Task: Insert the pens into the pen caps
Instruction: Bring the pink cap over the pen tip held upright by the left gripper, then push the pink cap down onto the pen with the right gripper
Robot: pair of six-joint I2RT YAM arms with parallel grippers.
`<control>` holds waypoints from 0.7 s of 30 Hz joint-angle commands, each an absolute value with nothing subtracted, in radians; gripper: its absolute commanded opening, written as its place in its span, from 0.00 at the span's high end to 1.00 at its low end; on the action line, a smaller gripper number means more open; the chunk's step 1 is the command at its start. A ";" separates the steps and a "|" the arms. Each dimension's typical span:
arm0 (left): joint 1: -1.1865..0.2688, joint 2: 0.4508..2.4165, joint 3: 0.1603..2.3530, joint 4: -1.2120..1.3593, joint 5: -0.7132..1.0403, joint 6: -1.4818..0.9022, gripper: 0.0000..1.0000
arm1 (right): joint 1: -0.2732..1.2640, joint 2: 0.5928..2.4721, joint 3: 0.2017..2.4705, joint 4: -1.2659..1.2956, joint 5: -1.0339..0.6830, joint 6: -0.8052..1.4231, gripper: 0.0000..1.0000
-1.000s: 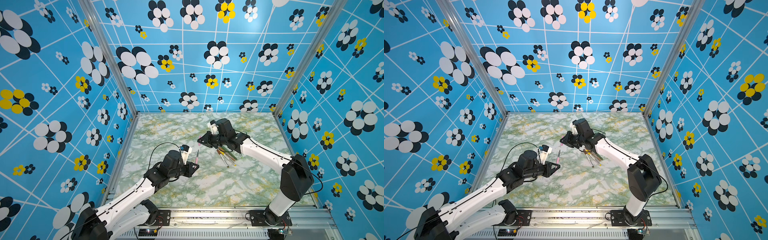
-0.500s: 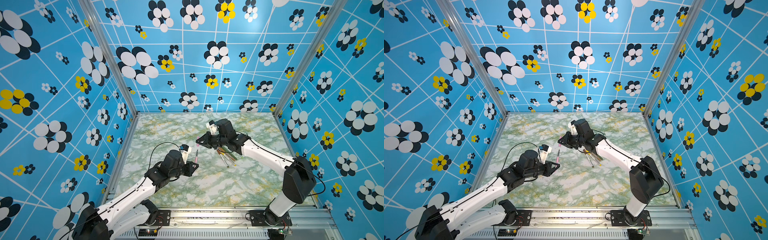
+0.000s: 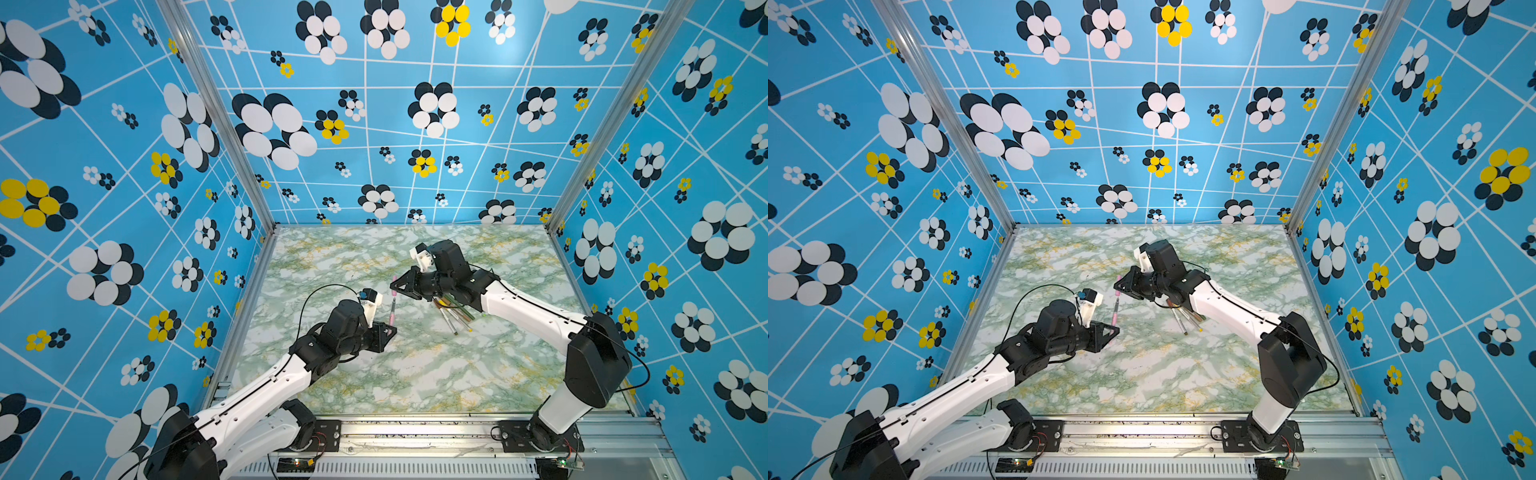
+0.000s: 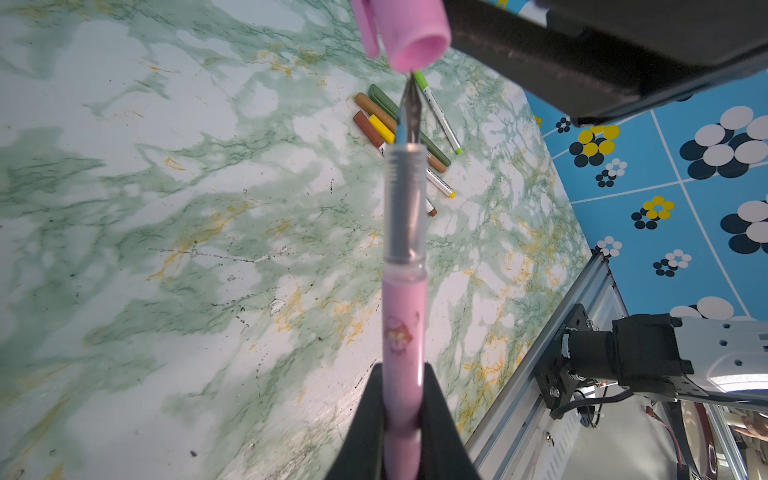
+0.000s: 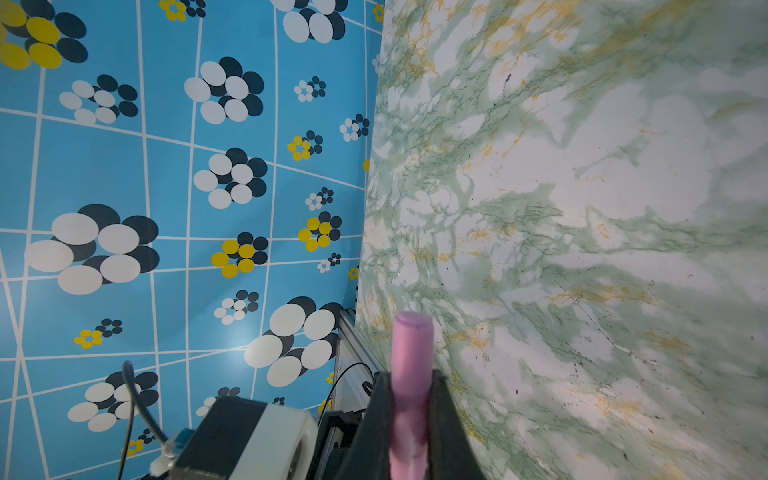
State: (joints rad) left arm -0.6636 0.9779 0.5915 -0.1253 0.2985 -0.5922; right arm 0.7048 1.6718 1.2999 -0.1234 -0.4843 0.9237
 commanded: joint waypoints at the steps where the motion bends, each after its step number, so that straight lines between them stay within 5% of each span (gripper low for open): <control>1: -0.670 0.958 0.615 -0.098 0.285 -0.600 1.00 | 0.716 1.667 1.285 -0.138 -0.479 0.904 0.94; 21: -0.667 0.942 0.606 -0.058 0.242 -0.652 1.00 | 0.760 1.647 1.282 -0.176 -0.435 0.814 0.97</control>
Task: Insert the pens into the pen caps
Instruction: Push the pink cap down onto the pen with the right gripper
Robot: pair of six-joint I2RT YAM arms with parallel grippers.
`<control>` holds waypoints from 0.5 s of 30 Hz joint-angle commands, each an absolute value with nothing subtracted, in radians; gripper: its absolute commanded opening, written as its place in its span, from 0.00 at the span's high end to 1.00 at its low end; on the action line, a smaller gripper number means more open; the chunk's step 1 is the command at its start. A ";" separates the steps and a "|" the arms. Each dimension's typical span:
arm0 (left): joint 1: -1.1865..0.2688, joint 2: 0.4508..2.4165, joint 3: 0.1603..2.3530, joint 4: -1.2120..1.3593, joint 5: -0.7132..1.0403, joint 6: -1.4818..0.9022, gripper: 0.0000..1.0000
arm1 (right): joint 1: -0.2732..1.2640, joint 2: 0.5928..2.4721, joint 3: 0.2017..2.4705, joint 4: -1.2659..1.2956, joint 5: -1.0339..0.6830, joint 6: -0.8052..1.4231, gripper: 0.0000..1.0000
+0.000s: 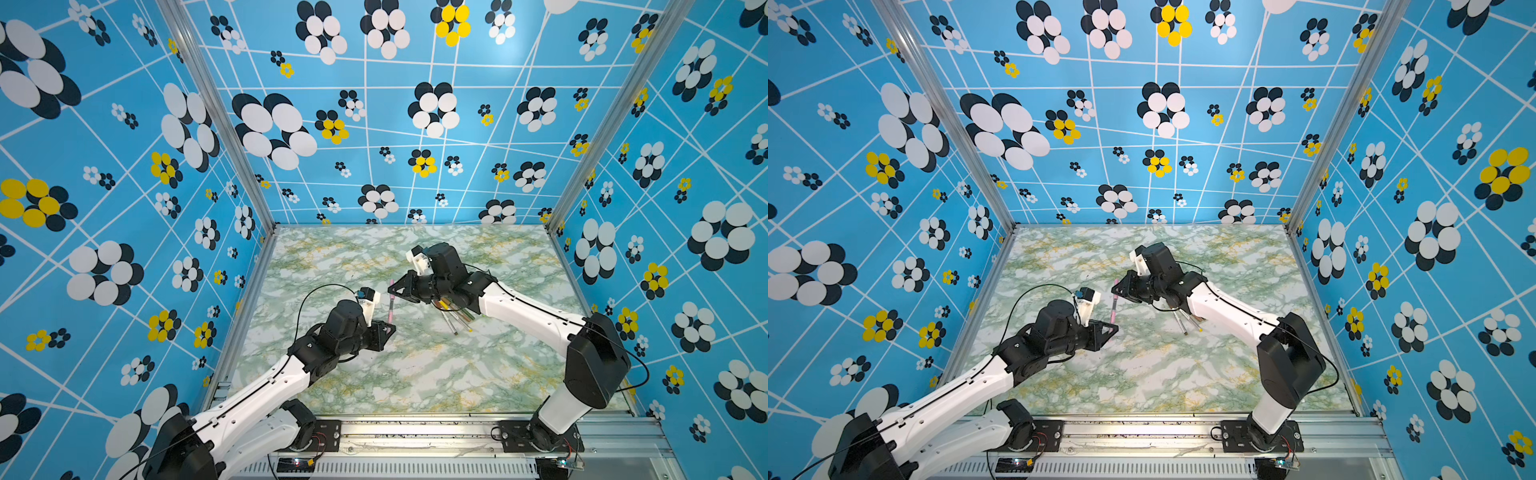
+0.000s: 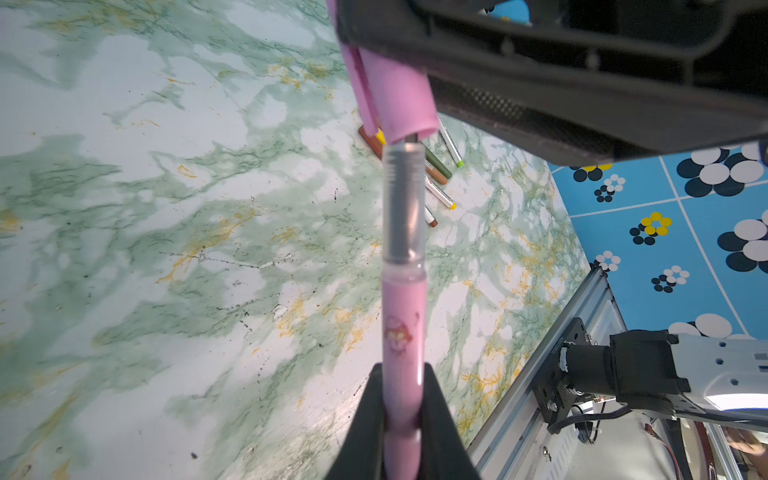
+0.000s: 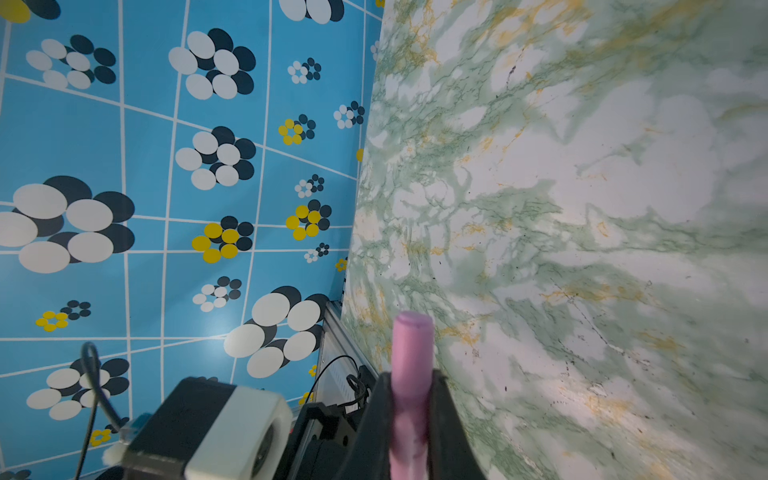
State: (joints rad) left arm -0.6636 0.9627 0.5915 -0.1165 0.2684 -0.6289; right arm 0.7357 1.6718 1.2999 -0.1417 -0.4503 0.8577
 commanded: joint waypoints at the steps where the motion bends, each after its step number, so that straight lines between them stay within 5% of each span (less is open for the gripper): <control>1: -0.666 0.942 0.606 -0.051 0.242 -0.660 1.00 | 0.767 1.646 1.284 -0.178 -0.429 0.805 0.98; 15: -0.659 0.950 0.650 0.030 0.225 -0.695 1.00 | 0.833 1.637 1.213 -0.096 -0.356 0.807 1.00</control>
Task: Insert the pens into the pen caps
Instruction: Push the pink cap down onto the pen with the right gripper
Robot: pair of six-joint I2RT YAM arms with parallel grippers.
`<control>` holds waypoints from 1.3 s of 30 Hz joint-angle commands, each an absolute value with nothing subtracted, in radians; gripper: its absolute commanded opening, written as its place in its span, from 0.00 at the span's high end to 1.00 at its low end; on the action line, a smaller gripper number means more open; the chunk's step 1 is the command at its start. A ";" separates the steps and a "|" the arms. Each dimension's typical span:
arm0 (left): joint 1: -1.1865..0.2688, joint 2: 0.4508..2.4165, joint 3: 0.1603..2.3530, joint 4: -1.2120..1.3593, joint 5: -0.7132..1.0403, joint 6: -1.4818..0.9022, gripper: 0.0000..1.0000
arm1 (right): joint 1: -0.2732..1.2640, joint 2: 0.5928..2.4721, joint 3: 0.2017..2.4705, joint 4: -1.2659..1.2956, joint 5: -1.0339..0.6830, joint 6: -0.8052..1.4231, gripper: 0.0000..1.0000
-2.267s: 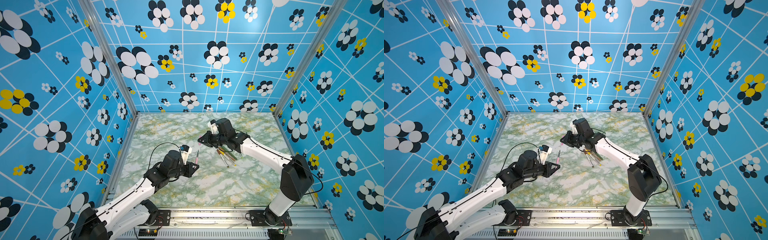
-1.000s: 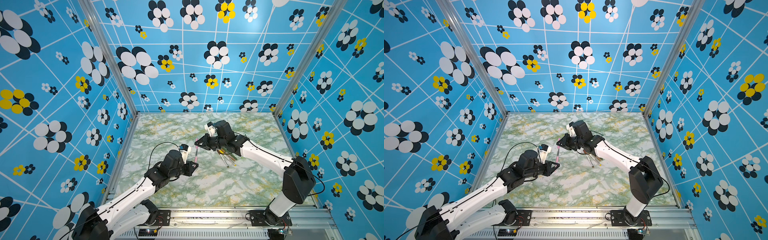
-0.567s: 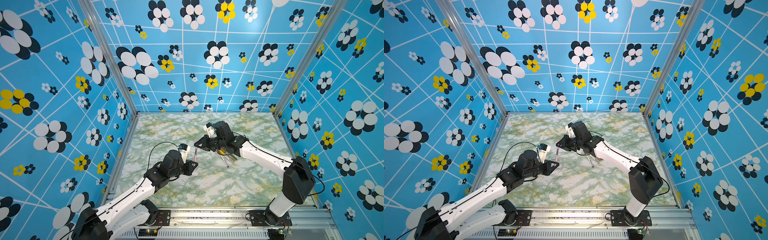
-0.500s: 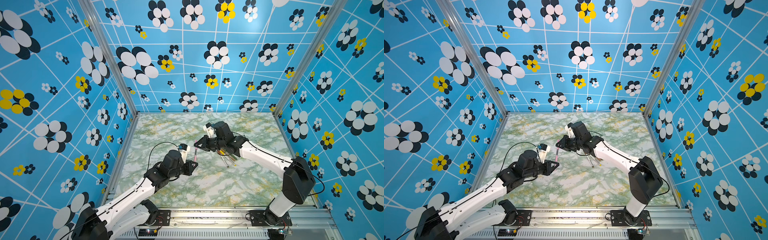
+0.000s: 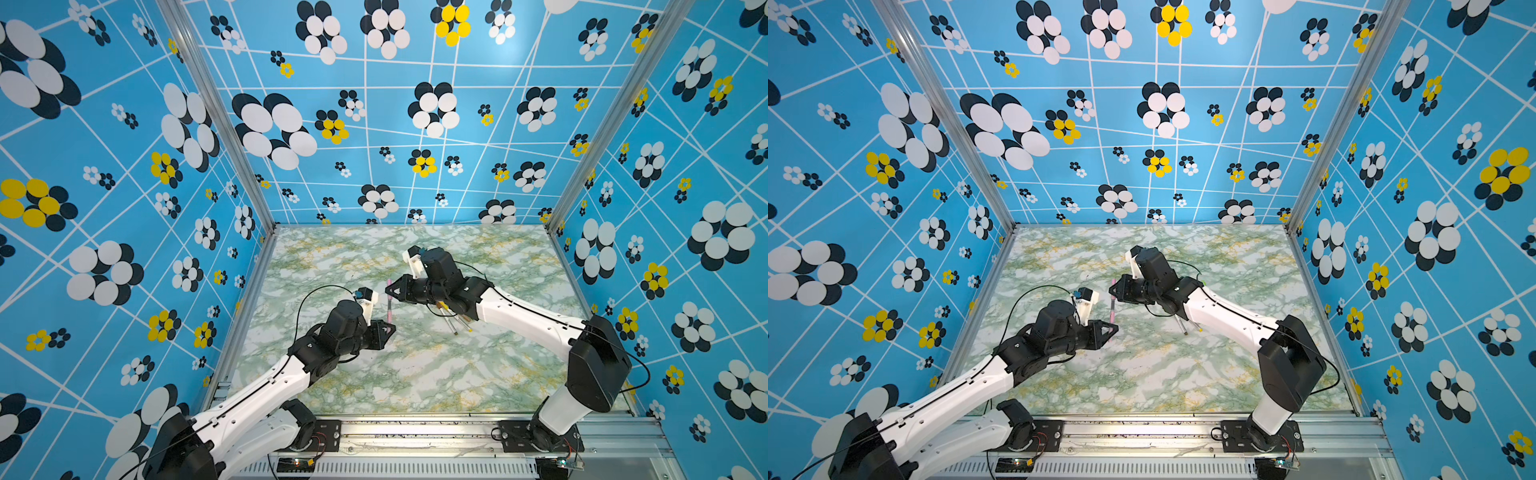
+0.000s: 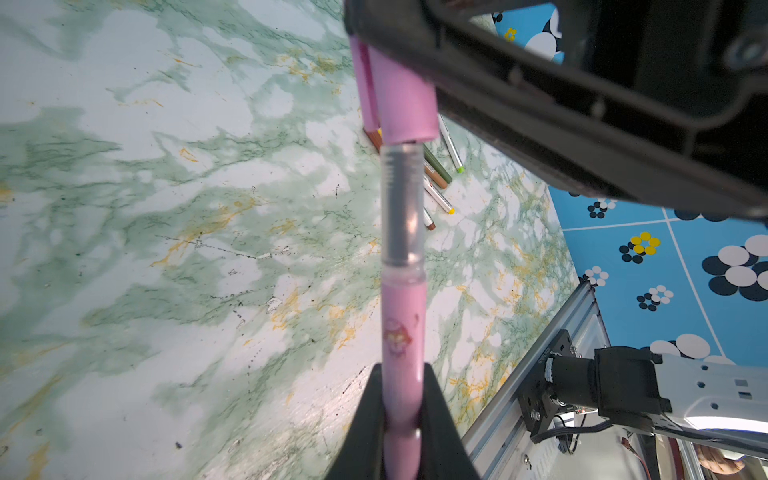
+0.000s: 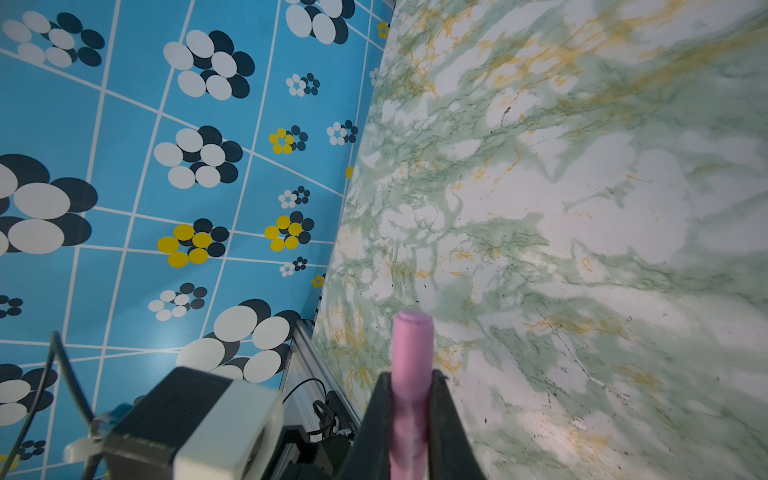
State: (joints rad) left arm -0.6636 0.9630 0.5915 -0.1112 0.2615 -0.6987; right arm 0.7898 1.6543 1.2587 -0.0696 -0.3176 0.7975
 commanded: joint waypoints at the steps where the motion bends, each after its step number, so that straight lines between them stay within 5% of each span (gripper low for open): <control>1: -0.660 0.951 0.651 0.034 0.224 -0.695 1.00 | 0.833 1.636 1.206 -0.085 -0.357 0.815 1.00; 25: -0.519 1.027 0.812 0.083 0.270 -0.524 1.00 | 0.855 1.728 1.200 -0.200 -0.390 0.781 1.00; 39: -0.467 1.083 0.867 0.138 0.350 -0.508 1.00 | 0.892 1.812 1.190 -0.187 -0.566 0.645 1.00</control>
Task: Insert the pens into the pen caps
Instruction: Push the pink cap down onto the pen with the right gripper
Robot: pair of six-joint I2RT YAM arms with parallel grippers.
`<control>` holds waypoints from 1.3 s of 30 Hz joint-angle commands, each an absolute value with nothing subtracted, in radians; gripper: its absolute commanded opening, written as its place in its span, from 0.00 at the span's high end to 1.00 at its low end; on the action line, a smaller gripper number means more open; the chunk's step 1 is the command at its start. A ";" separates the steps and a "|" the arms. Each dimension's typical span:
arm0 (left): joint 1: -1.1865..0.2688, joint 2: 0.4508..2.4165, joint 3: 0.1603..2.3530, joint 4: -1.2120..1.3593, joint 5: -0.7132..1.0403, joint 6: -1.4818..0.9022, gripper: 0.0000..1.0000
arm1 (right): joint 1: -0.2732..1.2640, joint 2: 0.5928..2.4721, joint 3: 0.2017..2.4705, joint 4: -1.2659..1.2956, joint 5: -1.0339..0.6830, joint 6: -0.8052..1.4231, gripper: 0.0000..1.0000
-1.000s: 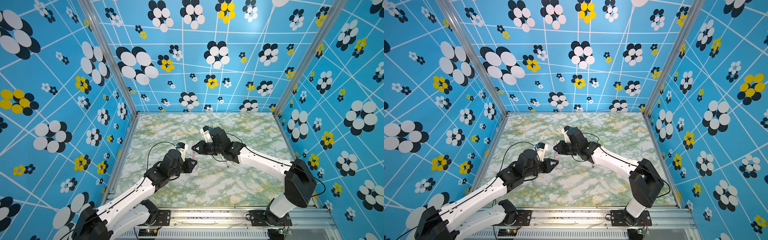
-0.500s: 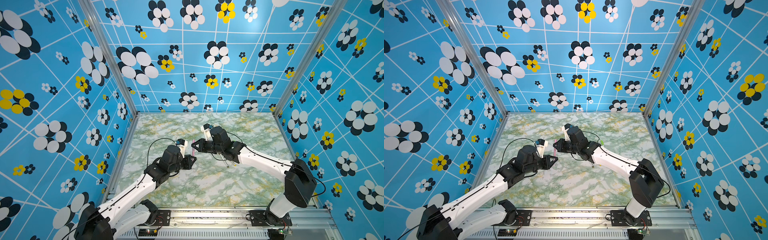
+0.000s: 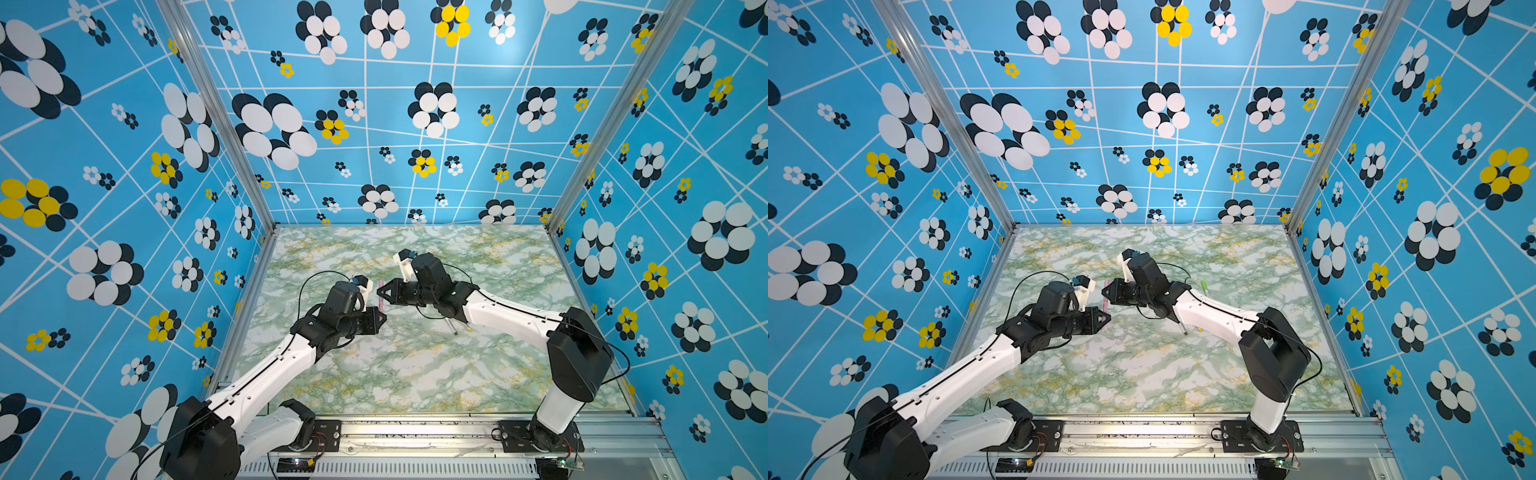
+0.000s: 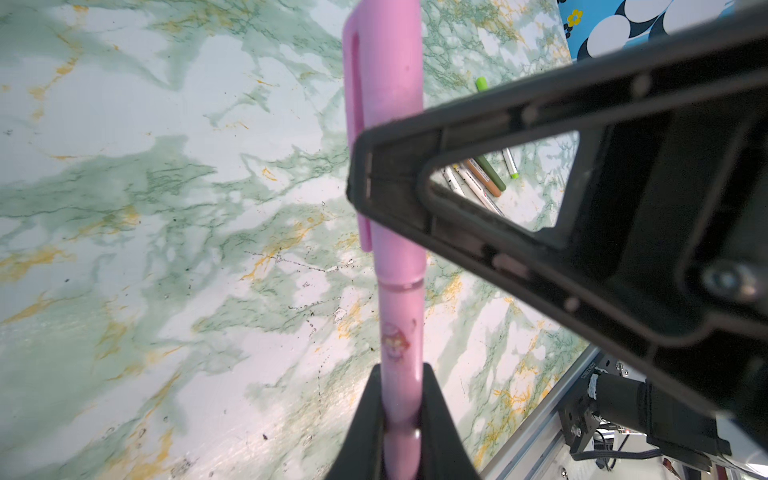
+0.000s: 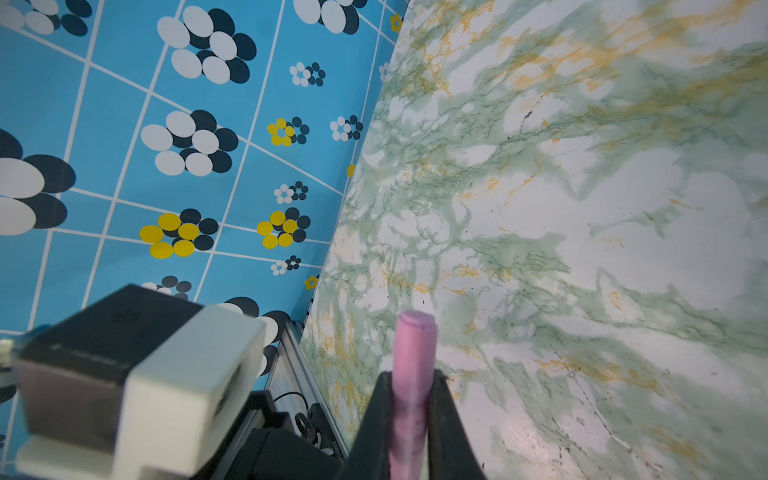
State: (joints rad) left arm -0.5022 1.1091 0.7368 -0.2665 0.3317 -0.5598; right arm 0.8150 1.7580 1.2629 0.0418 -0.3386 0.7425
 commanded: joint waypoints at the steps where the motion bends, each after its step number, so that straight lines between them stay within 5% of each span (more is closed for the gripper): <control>1: -0.456 1.080 0.862 0.146 0.364 -0.513 1.00 | 0.892 1.806 1.174 -0.162 -0.585 0.644 1.00; 17: -0.292 1.041 0.864 0.214 0.503 -0.507 1.00 | 0.894 1.768 1.084 -0.086 -0.635 0.649 1.00; 33: -0.300 0.986 0.765 0.186 0.494 -0.537 1.00 | 0.829 1.705 1.198 -0.150 -0.552 0.665 1.00; 39: -0.390 0.985 0.702 0.186 0.448 -0.539 1.00 | 0.786 1.637 1.296 -0.198 -0.476 0.661 0.82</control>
State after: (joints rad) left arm -0.3878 1.0172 0.6975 -0.0715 0.5747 -0.5316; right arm 0.7837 1.6604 1.2957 0.0666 -0.4210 0.6838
